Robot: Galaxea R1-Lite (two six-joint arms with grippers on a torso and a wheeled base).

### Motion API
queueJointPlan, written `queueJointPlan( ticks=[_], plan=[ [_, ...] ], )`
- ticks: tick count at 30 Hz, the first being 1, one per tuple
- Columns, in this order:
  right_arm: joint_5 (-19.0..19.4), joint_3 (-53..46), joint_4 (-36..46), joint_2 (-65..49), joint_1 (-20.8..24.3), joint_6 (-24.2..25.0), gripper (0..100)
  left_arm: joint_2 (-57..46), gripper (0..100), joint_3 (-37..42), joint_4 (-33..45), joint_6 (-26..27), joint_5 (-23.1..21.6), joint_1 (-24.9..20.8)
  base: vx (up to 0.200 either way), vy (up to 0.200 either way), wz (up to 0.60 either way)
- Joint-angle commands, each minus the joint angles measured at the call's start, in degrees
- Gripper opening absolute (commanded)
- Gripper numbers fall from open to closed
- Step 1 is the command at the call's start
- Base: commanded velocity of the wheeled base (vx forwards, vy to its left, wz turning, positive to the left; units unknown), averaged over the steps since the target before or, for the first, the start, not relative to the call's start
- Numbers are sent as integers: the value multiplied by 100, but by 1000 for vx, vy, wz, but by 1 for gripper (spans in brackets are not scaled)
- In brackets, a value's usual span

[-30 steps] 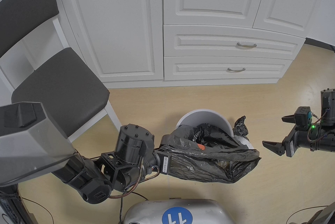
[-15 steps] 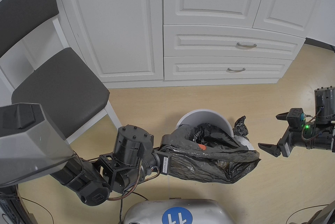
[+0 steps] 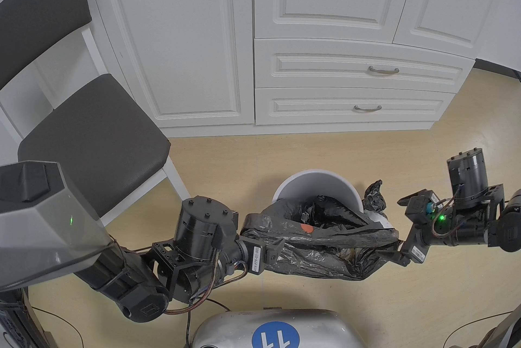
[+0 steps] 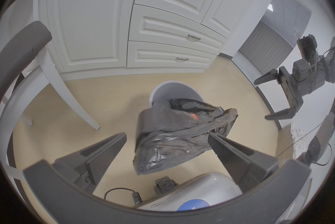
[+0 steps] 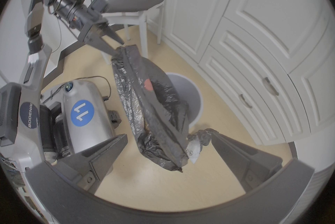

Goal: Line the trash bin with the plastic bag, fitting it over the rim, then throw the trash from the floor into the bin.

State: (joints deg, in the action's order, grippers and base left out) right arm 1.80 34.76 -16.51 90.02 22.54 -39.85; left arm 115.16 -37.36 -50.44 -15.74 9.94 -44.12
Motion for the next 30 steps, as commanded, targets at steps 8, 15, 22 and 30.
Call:
queueJointPlan(
  ticks=[8,15,22,30],
  plan=[
    [-128,163,-204,1387,330,-31,100,6,100,10,0,1,8,17,0,0,0],
    [-136,374,-635,2248,356,21,100,-117,100,54,-9,1,167,17,0,0,0],
    [-497,734,-810,2793,356,188,0,-275,100,63,-9,9,193,0,0,0,0],
    [-523,761,-1153,2723,400,188,0,-310,100,124,-36,9,184,-35,0,0,0]
  ],
)
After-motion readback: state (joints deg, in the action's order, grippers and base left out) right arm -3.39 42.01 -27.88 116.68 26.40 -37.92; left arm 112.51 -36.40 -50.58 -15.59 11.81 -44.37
